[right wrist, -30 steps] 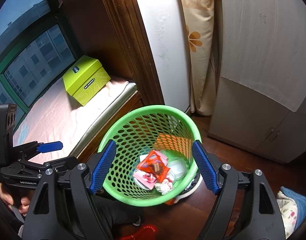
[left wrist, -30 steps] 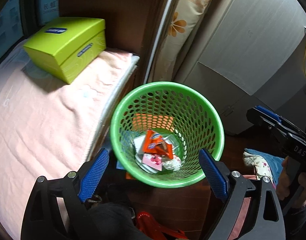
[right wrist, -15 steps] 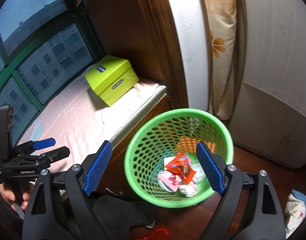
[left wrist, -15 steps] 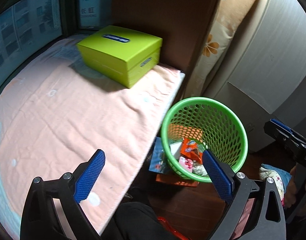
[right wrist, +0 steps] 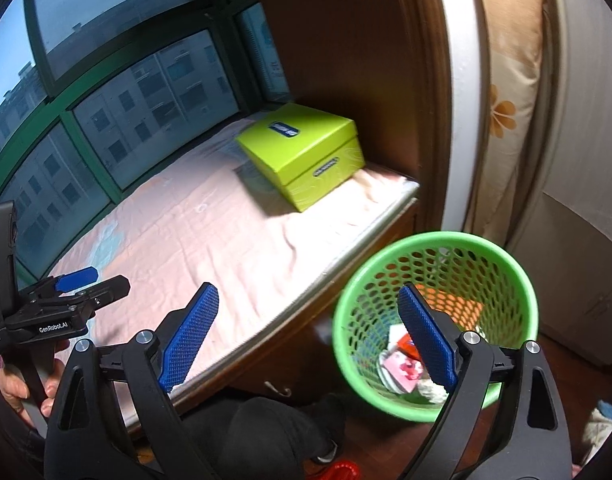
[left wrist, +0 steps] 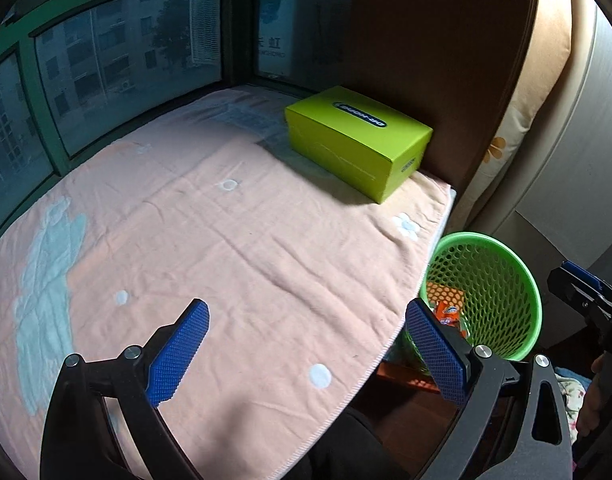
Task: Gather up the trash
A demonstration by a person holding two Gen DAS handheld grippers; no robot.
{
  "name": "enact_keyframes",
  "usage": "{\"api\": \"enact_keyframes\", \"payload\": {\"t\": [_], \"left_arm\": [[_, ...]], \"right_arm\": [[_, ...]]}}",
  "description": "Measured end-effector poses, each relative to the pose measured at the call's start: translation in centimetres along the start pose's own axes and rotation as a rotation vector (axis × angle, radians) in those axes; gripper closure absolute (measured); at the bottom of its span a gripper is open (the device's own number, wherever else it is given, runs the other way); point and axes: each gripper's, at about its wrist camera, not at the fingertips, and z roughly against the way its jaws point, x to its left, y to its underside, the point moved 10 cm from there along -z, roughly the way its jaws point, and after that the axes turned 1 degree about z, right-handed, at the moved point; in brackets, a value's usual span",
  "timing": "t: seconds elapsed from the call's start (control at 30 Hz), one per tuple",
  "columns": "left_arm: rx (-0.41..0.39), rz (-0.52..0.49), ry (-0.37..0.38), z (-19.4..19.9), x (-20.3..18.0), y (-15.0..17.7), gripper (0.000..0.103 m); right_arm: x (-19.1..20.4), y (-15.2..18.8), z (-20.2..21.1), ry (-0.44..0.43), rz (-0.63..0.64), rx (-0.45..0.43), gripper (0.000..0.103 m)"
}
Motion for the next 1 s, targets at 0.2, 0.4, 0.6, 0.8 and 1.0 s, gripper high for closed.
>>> {"api": "enact_keyframes", "payload": {"t": [0.2, 0.4, 0.6, 0.8, 1.0], "left_arm": [[-0.044, 0.062, -0.054, 2.2, 4.5, 0.1, 0.007], [-0.082, 0.118, -0.095, 4.1, 7.6, 0.4, 0.007], [-0.103, 0.146, -0.139, 5.2, 9.3, 0.9, 0.007], [-0.126, 0.176, -0.161, 6.3, 10.6, 1.5, 0.007], [-0.162, 0.175, -0.223, 7.8, 11.8, 1.7, 0.007]], "right_arm": [[3.4, -0.4, -0.6, 0.000, 0.071, -0.012, 0.011], [5.2, -0.1, -1.0, -0.017, 0.078, -0.015, 0.010], [6.7, 0.1, -1.0, -0.007, 0.120, -0.022, 0.009], [8.2, 0.2, -0.8, -0.016, 0.146, -0.034, 0.008], [9.3, 0.0, -1.0, -0.038, 0.158, -0.040, 0.008]]}}
